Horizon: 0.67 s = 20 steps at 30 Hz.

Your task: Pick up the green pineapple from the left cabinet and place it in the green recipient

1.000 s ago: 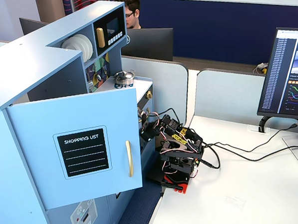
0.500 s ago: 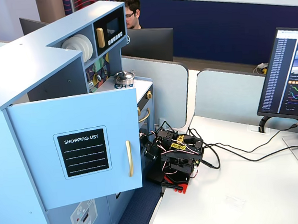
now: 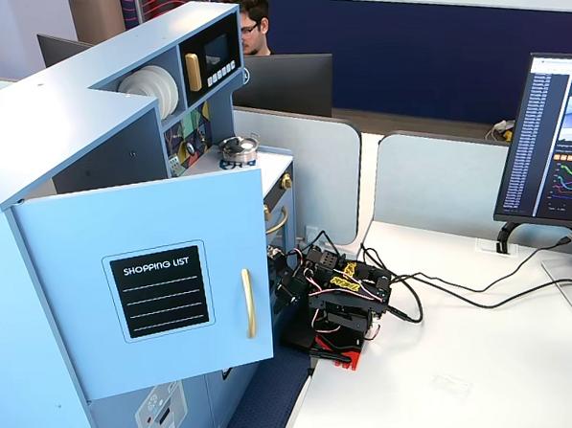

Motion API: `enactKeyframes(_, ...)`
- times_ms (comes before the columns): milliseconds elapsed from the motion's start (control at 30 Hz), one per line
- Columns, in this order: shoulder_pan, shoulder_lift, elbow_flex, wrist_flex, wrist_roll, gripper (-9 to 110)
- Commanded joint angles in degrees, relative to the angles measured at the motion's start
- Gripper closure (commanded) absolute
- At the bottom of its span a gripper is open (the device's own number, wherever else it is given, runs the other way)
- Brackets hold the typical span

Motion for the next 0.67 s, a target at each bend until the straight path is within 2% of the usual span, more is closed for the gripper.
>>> enactKeyframes(0, 0.00, -0.26, 0.09, 10.11, 0.97, 101)
enactKeyframes(633, 0.62, -0.26, 0.09, 10.11, 0.88, 101)
